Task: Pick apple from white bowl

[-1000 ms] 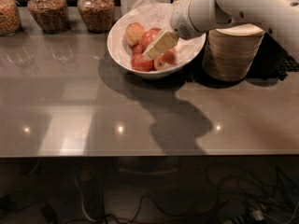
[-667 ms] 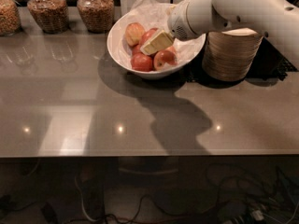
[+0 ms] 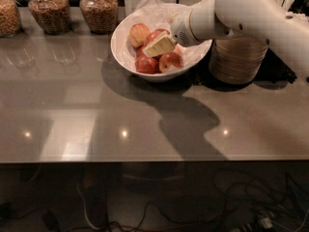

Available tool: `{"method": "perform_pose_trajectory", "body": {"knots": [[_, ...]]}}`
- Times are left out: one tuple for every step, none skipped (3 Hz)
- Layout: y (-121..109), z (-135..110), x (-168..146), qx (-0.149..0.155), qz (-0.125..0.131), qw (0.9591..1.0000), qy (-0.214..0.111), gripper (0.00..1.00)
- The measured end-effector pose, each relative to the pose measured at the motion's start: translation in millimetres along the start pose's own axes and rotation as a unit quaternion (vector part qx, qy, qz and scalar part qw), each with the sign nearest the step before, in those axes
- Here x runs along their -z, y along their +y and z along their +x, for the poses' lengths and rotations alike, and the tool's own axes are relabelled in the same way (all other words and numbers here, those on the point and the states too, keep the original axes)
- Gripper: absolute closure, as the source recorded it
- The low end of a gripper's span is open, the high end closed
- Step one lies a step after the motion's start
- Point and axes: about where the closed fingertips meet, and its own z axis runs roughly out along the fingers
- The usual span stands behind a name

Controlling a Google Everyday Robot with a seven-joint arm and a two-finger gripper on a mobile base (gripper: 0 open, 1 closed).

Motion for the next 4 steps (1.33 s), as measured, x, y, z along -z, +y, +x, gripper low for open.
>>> {"method": "perform_pose_trajectory", "body": {"knots": [[0.8,5.4,-8.5,-0.012,-0.006,0.9999,-0.001,0.25],[1.8,9.1,-14.0,-0.019,-0.01,0.9998,0.0,0.32],[2.2,11.6,-16.0,-0.023,-0.012,0.9997,0.001,0.51],[2.3,12.5,-16.3,-0.024,-0.012,0.9996,0.003,0.75]]}}
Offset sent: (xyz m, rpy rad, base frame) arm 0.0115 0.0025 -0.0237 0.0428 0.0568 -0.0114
